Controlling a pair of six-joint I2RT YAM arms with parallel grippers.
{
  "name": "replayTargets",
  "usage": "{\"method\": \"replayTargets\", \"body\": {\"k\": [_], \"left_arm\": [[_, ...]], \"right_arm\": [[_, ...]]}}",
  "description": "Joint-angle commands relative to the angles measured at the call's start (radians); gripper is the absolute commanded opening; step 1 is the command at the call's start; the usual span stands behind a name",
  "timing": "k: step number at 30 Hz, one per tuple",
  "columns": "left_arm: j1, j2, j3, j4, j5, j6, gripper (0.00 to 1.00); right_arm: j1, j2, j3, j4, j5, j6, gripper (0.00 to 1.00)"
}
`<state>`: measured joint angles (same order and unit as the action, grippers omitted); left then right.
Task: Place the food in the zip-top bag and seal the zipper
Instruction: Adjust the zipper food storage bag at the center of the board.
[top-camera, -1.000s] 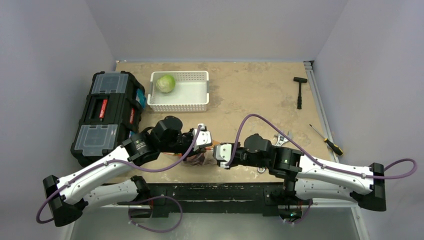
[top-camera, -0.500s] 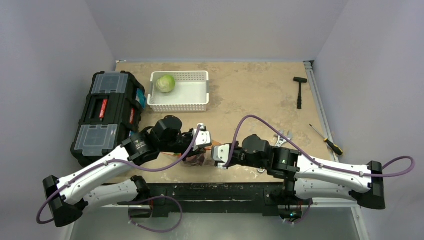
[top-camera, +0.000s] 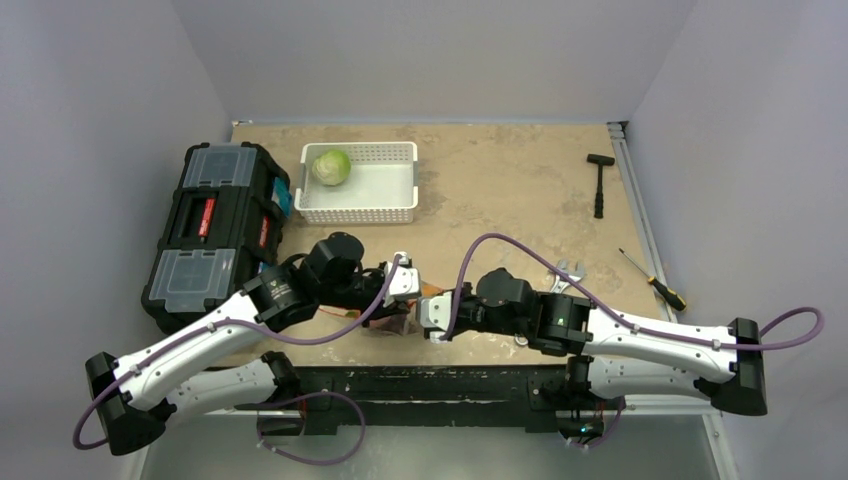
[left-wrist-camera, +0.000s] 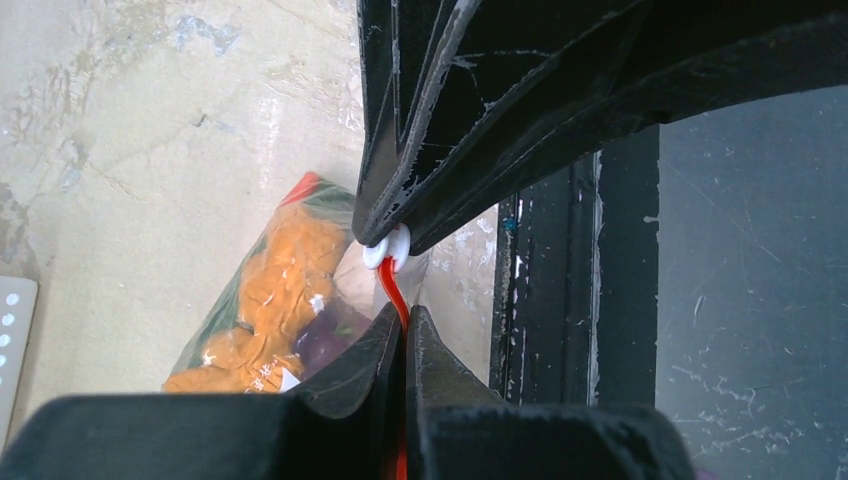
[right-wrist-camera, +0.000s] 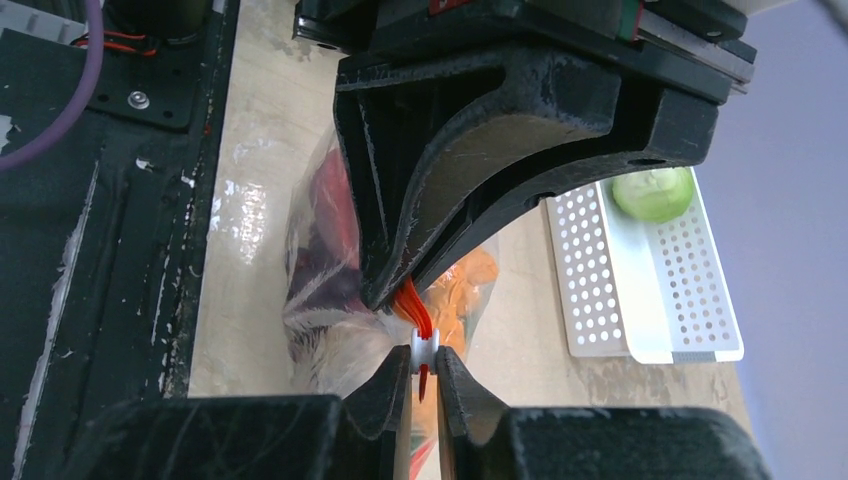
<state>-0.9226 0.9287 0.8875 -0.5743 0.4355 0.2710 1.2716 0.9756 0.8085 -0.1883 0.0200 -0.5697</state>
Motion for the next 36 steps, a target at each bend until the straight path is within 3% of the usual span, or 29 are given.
{"method": "replayTargets", "body": {"k": [1, 16, 18, 20, 23, 29, 36], "left_arm": [[-0.004, -0.027, 0.005, 0.065, 0.086, 0.02, 0.0], [-0.004, -0.05, -0.007, 0.062, 0.098, 0.029, 0.0], [-0.004, -0.052, -0.007, 0.061, 0.093, 0.028, 0.0], [-0.005, -0.057, -0.01, 0.064, 0.089, 0.026, 0.0], [-0.004, -0.056, -0.009, 0.064, 0.079, 0.025, 0.0], [-0.004, -0.058, -0.004, 0.06, 0.066, 0.017, 0.0], [-0.004, -0.084, -0.014, 0.067, 0.065, 0.021, 0.0]], "right_arm": [[0.005, 0.019, 0.059, 0.065, -0.074, -0.046, 0.04], [0.005, 0.085, 0.089, 0.106, -0.15, -0.089, 0.12], [0.005, 0.084, 0.087, 0.092, -0.164, -0.071, 0.17], [0.004, 0.067, 0.064, 0.09, -0.149, -0.052, 0.3], [0.003, 0.03, 0.017, 0.124, -0.145, 0.003, 0.38], [0.003, 0.001, -0.047, 0.183, -0.131, 0.074, 0.3], [0.0, -0.015, -0.093, 0.237, -0.09, 0.087, 0.4]]}}
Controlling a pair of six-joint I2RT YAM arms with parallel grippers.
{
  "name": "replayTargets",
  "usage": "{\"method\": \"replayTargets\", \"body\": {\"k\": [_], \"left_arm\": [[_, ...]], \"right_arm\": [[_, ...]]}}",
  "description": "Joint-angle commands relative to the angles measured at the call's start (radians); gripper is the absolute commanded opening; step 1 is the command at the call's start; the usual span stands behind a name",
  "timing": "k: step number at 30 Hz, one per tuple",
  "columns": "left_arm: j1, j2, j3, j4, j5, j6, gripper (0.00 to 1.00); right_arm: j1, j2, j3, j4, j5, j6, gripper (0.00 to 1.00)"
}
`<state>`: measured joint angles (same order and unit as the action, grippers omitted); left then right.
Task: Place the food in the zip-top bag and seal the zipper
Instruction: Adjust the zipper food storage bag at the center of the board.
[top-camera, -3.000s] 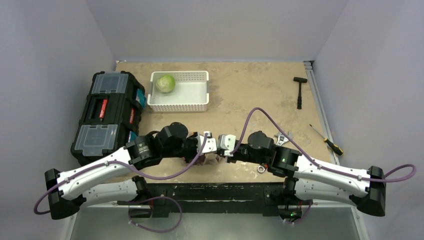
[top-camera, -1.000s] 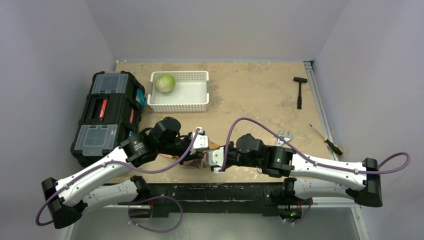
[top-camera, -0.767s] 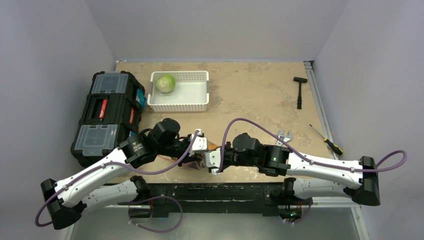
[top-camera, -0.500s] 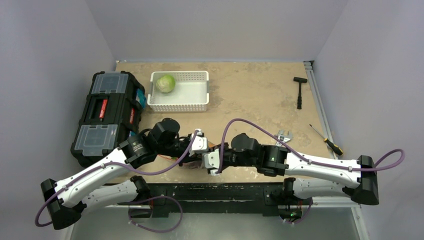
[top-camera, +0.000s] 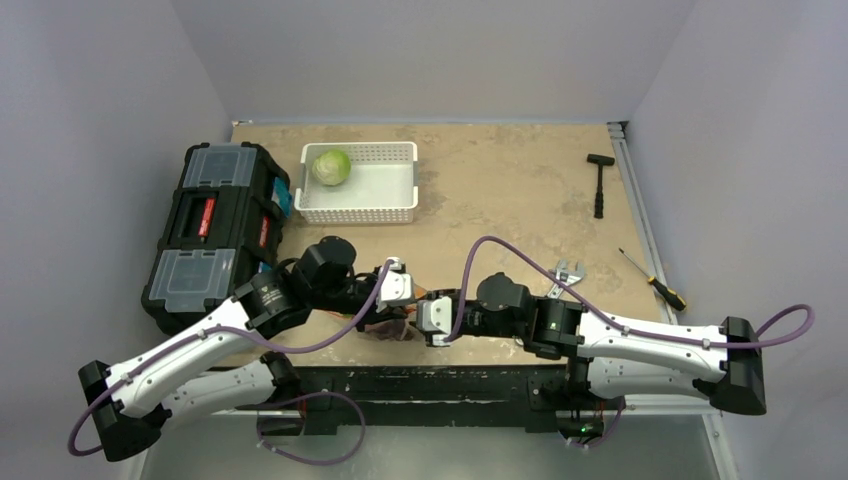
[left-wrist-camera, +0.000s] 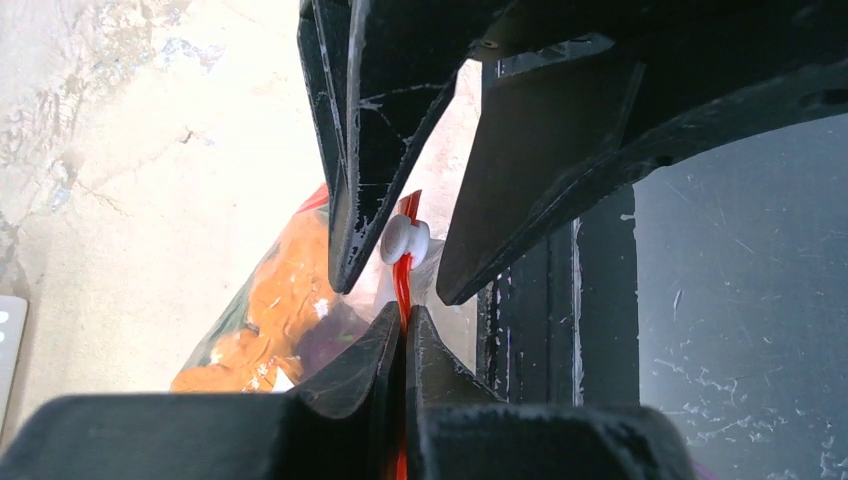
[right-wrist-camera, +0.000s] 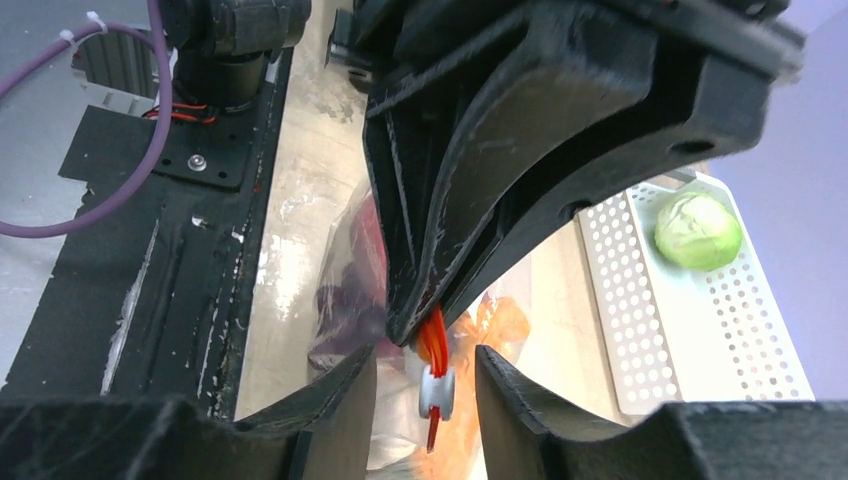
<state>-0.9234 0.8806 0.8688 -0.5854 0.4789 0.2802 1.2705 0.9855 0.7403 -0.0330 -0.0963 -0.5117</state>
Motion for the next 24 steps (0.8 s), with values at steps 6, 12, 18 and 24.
{"method": "replayTargets", "body": {"k": [6, 12, 18, 24], "left_arm": [[-0.005, -0.04, 0.0, 0.074, 0.034, 0.019, 0.0], [-0.002, -0.013, 0.074, -0.006, 0.035, -0.075, 0.46], [0.164, 0.039, 0.18, -0.119, 0.271, -0.156, 0.61], [0.26, 0.161, 0.237, -0.217, 0.384, -0.126, 0.43]], "right_arm": [[-0.005, -0.017, -0.043, 0.123, 0.05, 0.036, 0.19], [-0.005, -0.018, -0.027, 0.081, 0.041, 0.031, 0.0], [-0.005, -0.069, -0.026, 0.035, -0.002, 0.034, 0.0], [-0.005, -0.091, -0.033, 0.035, -0.004, 0.036, 0.0]]}}
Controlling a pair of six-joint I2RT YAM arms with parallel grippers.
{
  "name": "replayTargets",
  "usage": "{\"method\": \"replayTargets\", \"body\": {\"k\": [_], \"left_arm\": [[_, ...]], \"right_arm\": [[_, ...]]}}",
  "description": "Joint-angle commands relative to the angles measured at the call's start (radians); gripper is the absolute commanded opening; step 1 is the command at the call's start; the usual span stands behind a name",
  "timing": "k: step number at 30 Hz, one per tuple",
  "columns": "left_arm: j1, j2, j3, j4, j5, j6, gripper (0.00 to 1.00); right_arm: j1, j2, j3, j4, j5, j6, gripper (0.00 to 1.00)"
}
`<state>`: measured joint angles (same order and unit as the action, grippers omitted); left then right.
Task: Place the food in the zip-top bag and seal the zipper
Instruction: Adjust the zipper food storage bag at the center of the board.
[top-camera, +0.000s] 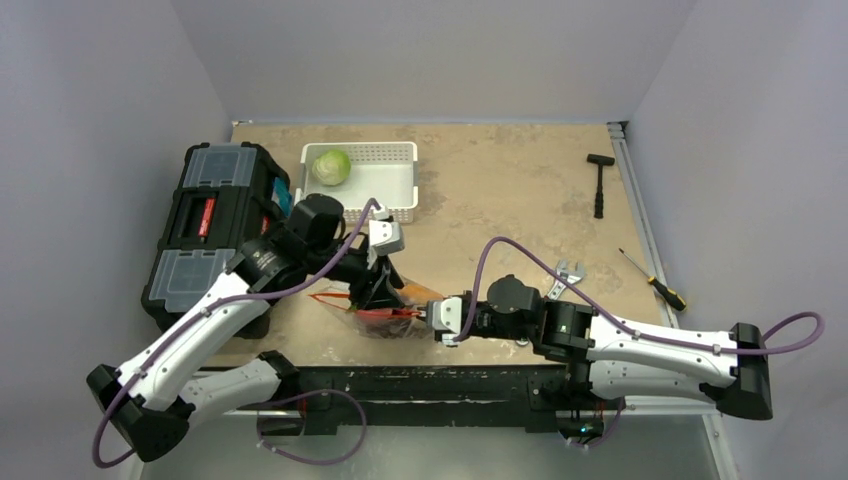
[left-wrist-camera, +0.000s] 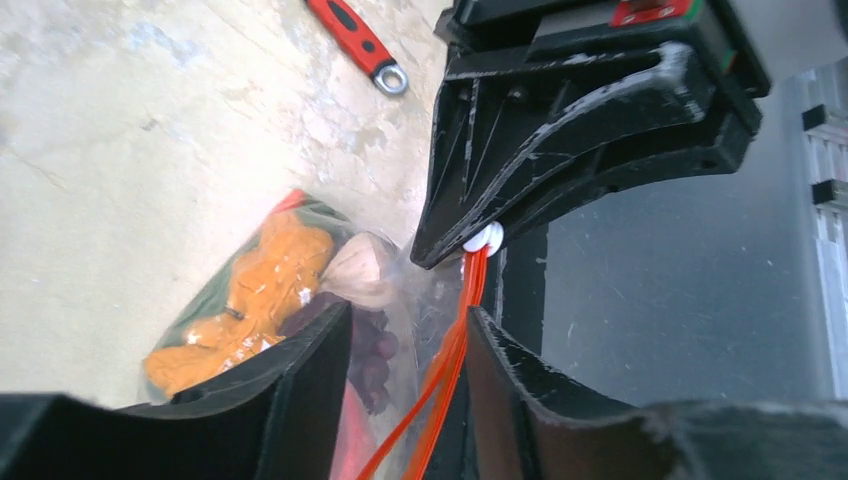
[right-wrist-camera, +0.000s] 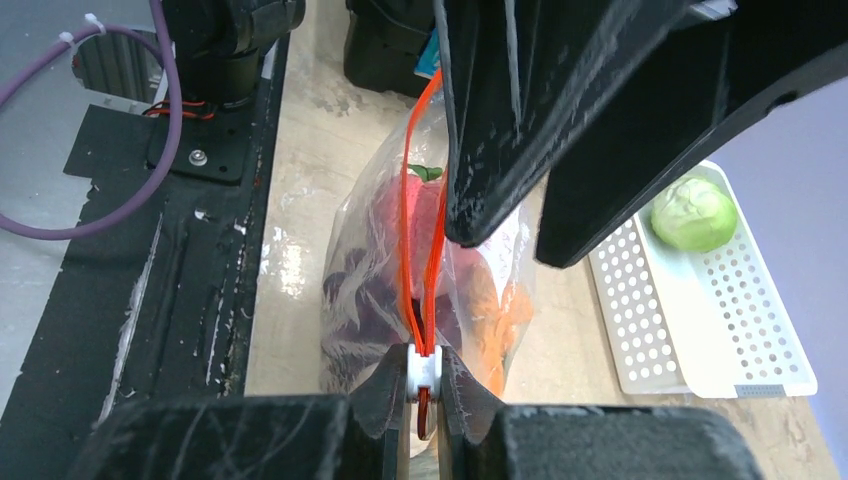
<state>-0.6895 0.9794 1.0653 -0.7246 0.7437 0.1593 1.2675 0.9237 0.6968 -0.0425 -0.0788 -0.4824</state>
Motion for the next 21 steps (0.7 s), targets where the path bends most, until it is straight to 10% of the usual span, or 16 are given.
{"method": "replayTargets", "body": {"k": [1, 12, 21], "left_arm": [[0.033, 0.076, 0.037, -0.077, 0.136, -0.008, 0.42], [0.038, 0.061, 0.005, -0.061, 0.197, -0.008, 0.29], [-0.04, -0.102, -0.084, 0.011, -0.144, -0.01, 0.07]], "right_arm": [[-0.002, -0.033, 0.01, 0.044, -0.021, 0.005, 0.0], [-0.002, -0.04, 0.009, 0.044, -0.036, 0.01, 0.0], [-0.002, -0.04, 0.015, 0.044, -0.048, 0.015, 0.0]]}}
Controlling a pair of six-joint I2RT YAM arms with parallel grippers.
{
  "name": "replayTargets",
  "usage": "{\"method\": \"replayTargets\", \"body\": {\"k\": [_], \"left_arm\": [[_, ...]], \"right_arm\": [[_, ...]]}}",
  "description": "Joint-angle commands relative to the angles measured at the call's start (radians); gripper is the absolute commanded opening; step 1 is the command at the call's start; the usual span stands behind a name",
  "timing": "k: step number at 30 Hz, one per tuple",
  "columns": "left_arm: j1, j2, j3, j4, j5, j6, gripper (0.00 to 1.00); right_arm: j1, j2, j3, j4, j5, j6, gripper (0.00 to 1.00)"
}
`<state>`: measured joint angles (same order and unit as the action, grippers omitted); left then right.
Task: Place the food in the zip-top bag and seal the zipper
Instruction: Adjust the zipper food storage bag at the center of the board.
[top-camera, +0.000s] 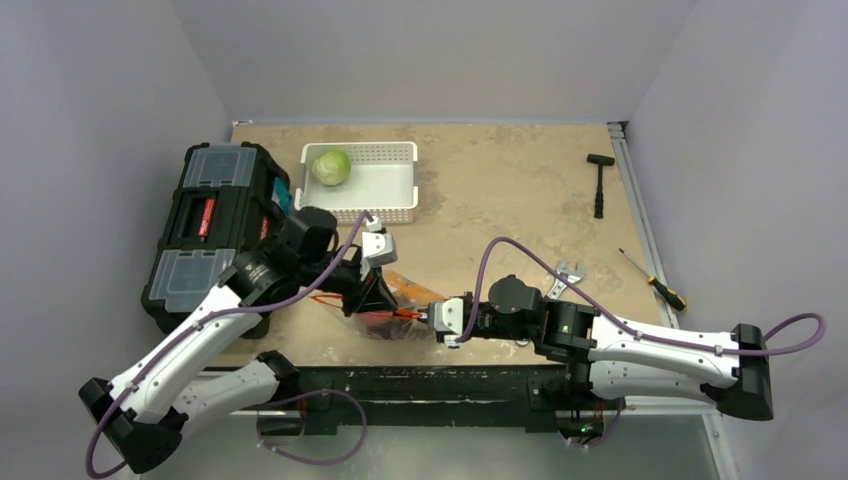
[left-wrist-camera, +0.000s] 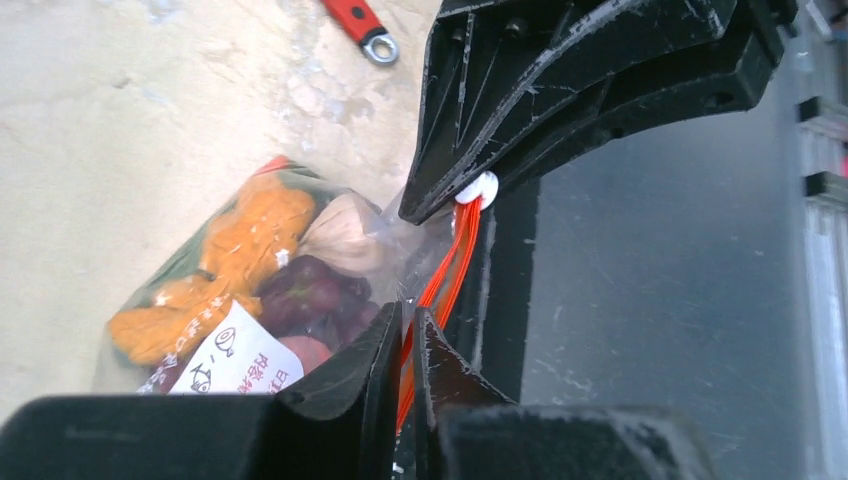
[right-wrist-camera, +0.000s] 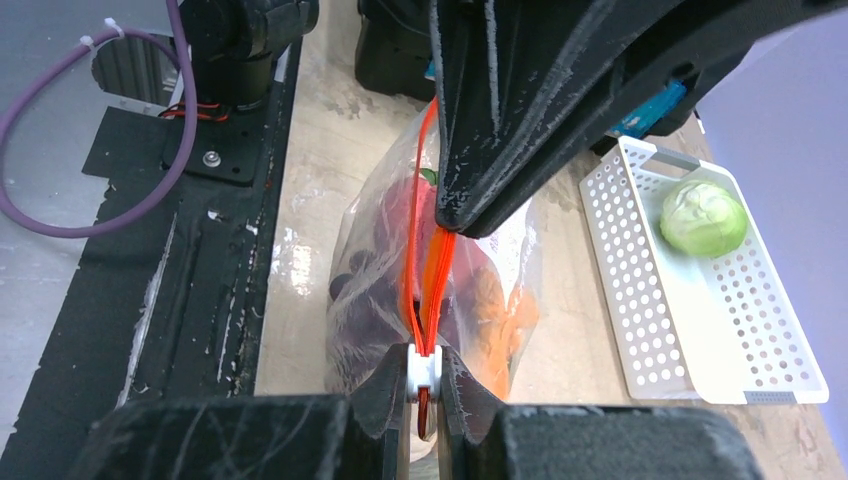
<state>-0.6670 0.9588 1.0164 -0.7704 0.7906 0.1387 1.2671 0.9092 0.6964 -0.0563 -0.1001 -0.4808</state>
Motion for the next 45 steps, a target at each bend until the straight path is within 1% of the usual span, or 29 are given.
{"method": "replayTargets", "body": {"k": [1, 2, 5, 7, 10, 13, 14, 18, 19, 24, 28, 31, 33, 35, 38, 39, 40, 42, 45], "left_arm": [[-0.095, -0.104, -0.053, 0.076, -0.242, 0.014, 0.07], [-0.132, -0.123, -0.066, 0.098, -0.3, 0.018, 0.07], [-0.204, -0.157, -0.095, 0.143, -0.432, 0.028, 0.0], [-0.24, -0.18, -0.106, 0.16, -0.489, 0.036, 0.0], [-0.261, -0.222, -0.141, 0.199, -0.502, 0.055, 0.0], [-0.261, -0.216, -0.137, 0.182, -0.479, 0.06, 0.0], [-0.261, -0.202, -0.124, 0.166, -0.456, 0.06, 0.02], [-0.261, -0.133, -0.058, 0.077, -0.387, 0.053, 0.16], [-0.261, -0.123, -0.046, 0.062, -0.367, 0.054, 0.18], [-0.262, -0.095, -0.022, 0.043, -0.367, 0.056, 0.14], [-0.26, -0.122, -0.017, 0.063, -0.37, 0.039, 0.21], [-0.26, -0.138, 0.008, 0.066, -0.454, -0.005, 0.24], [-0.256, -0.141, 0.03, 0.059, -0.496, -0.041, 0.27], [-0.246, -0.138, 0.049, 0.054, -0.457, -0.063, 0.32], [-0.217, -0.112, 0.07, 0.047, -0.265, -0.076, 0.42], [-0.212, -0.093, 0.079, 0.028, -0.203, -0.067, 0.42], [-0.211, -0.07, 0.091, 0.006, -0.175, -0.053, 0.43], [-0.21, -0.021, 0.11, -0.044, -0.186, -0.035, 0.42], [-0.21, 0.029, 0.113, -0.054, -0.205, -0.015, 0.39]], "right_arm": [[-0.001, -0.026, 0.013, 0.06, -0.027, 0.016, 0.0], [-0.001, -0.025, 0.013, 0.062, -0.027, 0.018, 0.0], [-0.001, -0.024, 0.014, 0.062, -0.026, 0.022, 0.0], [-0.002, -0.028, 0.014, 0.062, -0.024, 0.026, 0.0], [-0.001, -0.035, 0.009, 0.068, -0.024, 0.033, 0.0], [-0.002, -0.036, 0.008, 0.066, -0.024, 0.034, 0.0], [-0.001, -0.035, 0.009, 0.066, -0.024, 0.034, 0.0], [-0.002, -0.032, 0.015, 0.06, -0.026, 0.033, 0.0], [-0.001, -0.032, 0.015, 0.06, -0.028, 0.032, 0.0], [-0.001, -0.028, 0.015, 0.061, -0.03, 0.033, 0.0], [-0.001, -0.027, 0.017, 0.058, -0.032, 0.033, 0.0], [-0.001, -0.029, 0.019, 0.058, -0.029, 0.033, 0.0], [-0.002, -0.029, 0.021, 0.058, -0.03, 0.033, 0.0], [-0.002, -0.029, 0.025, 0.058, -0.033, 0.033, 0.0], [-0.001, -0.03, 0.025, 0.058, -0.035, 0.031, 0.0], [-0.002, -0.029, 0.026, 0.057, -0.036, 0.031, 0.0], [-0.002, -0.03, 0.026, 0.058, -0.036, 0.031, 0.0], [-0.001, -0.03, 0.027, 0.058, -0.039, 0.031, 0.0], [-0.001, -0.029, 0.028, 0.058, -0.039, 0.031, 0.0]]}}
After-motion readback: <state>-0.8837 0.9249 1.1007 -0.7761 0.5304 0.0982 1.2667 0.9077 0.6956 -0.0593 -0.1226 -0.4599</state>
